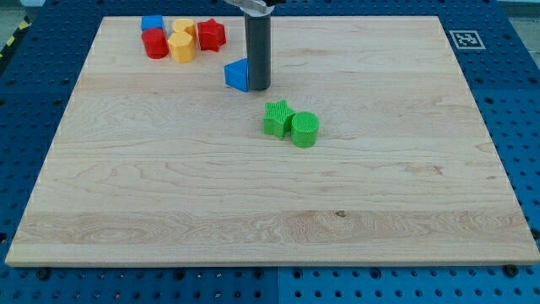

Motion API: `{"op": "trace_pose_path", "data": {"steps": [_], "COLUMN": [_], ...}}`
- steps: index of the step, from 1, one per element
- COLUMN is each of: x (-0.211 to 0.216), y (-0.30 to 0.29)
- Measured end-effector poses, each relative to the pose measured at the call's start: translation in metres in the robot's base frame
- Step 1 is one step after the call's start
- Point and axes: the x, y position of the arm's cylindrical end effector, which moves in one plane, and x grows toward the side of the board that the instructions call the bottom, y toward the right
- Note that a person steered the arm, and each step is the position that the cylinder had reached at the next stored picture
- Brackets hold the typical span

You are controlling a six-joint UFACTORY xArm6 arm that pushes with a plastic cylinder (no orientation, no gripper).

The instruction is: Move the triangle into the bottom side of the red star

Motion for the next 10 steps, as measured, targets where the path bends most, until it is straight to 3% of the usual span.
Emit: {"op": "trace_pose_path", "data": {"steps": [1, 2, 4, 7, 9, 10], "x": [-0.007, -0.042, -0.016, -0.043, -0.006, -0.005], "y": [-0.026, -0.046, -0.024, -0.059, -0.047, -0.071]}}
